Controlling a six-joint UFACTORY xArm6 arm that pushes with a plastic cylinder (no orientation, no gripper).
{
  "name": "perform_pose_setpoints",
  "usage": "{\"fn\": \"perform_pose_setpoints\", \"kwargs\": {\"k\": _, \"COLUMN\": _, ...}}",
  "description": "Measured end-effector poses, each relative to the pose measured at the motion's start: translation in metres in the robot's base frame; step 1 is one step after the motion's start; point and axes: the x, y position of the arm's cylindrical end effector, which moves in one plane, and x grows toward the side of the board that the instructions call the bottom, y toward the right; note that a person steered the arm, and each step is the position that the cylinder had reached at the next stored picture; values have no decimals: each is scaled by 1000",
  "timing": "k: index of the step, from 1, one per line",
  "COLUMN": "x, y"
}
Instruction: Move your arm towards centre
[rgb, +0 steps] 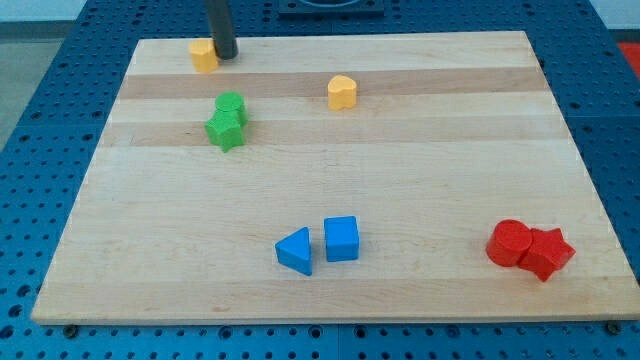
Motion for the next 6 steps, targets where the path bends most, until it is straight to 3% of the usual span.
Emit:
{"fn": "perform_pose_setpoints", "kwargs": {"k": 2, "x": 1, "y": -20}}
{"fn": "perform_pose_setpoints", "kwargs": {"k": 4, "x": 8, "y": 36}}
{"fn": "perform_pose_setpoints", "kwargs": {"k": 6, "x": 87, "y": 83}}
